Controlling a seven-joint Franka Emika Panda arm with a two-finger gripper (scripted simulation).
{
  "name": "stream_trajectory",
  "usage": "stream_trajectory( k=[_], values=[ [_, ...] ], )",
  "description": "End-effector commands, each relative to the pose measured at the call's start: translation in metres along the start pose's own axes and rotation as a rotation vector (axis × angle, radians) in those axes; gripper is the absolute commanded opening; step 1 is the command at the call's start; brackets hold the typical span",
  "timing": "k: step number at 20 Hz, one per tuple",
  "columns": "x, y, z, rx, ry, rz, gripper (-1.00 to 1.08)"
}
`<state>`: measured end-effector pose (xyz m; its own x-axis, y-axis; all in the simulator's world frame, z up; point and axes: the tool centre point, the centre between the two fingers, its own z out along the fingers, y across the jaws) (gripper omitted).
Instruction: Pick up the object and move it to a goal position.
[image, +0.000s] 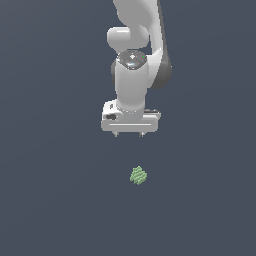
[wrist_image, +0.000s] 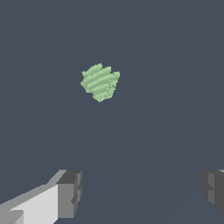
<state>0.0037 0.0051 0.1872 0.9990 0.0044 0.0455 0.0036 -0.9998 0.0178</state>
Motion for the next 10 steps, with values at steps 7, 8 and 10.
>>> stream_trajectory(
  k=[7,8,10],
  values=[
    [-0.001,-0.012,0.002,0.003,0.000,-0.013,1.00],
    [-0.001,-0.016,0.002,0.004,0.000,-0.017,1.00],
    [-0.002,-0.022,0.003,0.006,0.000,-0.024,1.00]
  ],
)
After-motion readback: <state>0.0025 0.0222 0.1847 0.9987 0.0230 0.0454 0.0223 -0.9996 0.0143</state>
